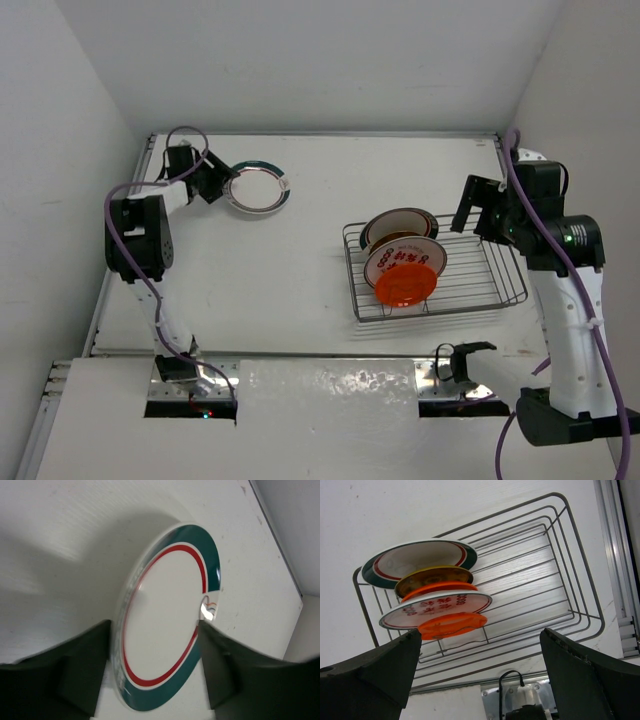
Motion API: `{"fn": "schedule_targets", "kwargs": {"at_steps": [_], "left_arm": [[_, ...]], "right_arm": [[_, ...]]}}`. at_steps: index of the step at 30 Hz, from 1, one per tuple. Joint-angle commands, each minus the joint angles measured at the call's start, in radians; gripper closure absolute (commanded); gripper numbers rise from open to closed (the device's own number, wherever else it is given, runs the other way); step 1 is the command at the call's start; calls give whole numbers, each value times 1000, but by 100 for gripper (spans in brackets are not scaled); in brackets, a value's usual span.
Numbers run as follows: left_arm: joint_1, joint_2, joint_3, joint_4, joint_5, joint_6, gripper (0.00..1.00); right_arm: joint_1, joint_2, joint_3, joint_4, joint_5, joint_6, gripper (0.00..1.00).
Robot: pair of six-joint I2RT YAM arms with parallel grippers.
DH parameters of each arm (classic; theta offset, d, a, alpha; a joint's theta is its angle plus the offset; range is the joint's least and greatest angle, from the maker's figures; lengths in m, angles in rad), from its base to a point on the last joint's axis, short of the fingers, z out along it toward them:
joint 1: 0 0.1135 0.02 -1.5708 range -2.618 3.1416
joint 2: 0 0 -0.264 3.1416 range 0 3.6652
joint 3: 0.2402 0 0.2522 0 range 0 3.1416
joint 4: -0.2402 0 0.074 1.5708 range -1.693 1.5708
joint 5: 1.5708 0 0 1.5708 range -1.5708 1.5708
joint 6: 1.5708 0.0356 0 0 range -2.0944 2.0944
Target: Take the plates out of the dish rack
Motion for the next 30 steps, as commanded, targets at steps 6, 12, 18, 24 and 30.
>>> {"fn": "schedule_targets", "kwargs": {"at_steps": [6, 12, 18, 24, 30], "left_arm": [[-10, -55, 182, -302, -205, 167, 0], [-223, -202, 341, -506, -497, 478, 0], [-808, -357, 382, -544, -509, 838, 0], [-1056, -400, 356, -505, -385, 1017, 5], [-1076, -290, 418, -495, -265, 1044, 26]], "right_arm": [[3, 5, 8, 3, 8, -47, 1], [3, 49, 51, -14, 5, -89, 1], [3, 80, 152, -57, 72, -93, 1], [3, 57, 193, -82, 123, -70, 1], [3, 31, 186, -91, 135, -76, 1]]}}
